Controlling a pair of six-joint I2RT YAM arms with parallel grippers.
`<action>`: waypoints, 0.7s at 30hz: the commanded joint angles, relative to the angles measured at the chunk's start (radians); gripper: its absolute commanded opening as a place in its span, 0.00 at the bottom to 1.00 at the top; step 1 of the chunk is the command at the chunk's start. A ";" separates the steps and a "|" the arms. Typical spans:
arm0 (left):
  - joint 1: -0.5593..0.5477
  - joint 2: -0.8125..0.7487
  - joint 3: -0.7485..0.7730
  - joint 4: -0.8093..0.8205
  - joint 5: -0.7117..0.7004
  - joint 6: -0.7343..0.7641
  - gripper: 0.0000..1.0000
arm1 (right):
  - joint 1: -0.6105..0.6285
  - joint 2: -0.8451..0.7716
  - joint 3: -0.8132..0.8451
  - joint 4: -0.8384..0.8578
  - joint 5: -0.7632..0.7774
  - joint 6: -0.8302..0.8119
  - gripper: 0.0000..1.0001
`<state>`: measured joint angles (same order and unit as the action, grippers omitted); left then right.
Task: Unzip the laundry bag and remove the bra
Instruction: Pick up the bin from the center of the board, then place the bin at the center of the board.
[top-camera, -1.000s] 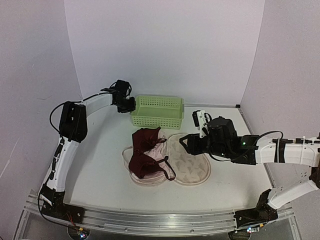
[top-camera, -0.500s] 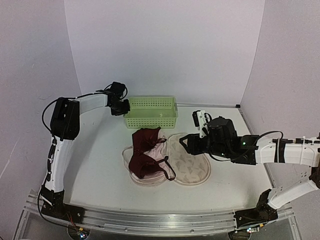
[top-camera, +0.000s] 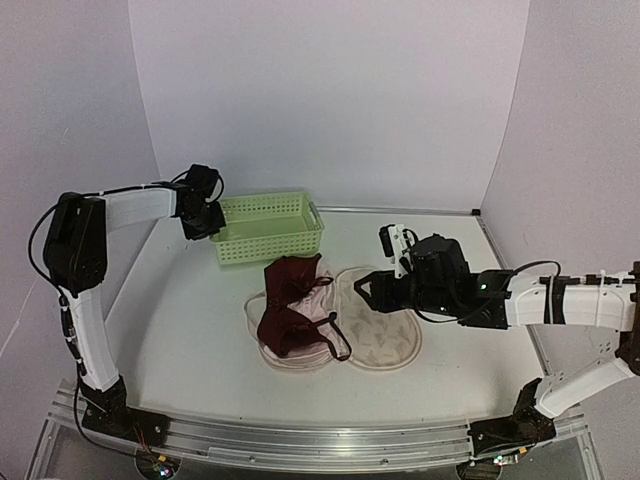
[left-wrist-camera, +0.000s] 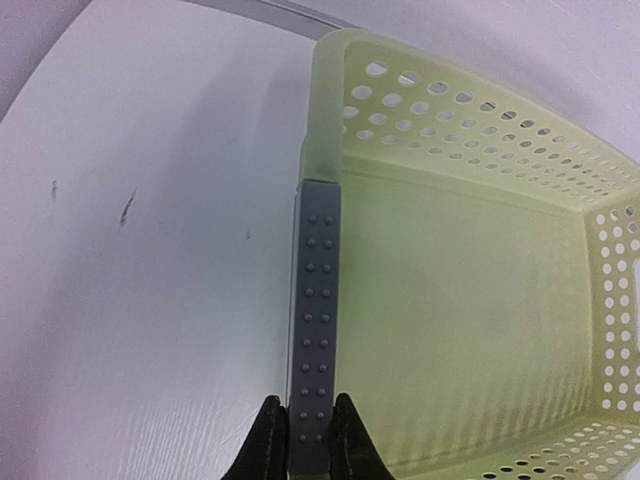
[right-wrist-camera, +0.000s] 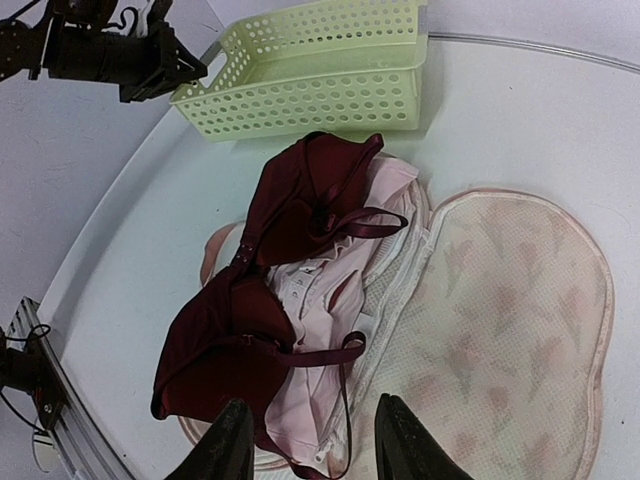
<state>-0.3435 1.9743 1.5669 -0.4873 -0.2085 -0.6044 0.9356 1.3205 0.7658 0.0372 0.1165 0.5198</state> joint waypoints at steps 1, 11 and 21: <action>0.012 -0.172 -0.128 0.084 -0.084 -0.099 0.00 | -0.001 -0.004 0.053 0.042 -0.017 0.012 0.42; 0.013 -0.511 -0.522 0.098 -0.197 -0.400 0.00 | -0.002 -0.010 0.076 0.015 -0.016 0.016 0.42; 0.012 -0.717 -0.741 -0.008 -0.282 -0.699 0.00 | -0.001 -0.037 0.069 -0.017 -0.004 0.045 0.41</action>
<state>-0.3347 1.3293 0.8497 -0.4706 -0.4046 -1.1229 0.9356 1.3205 0.7990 0.0166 0.0978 0.5468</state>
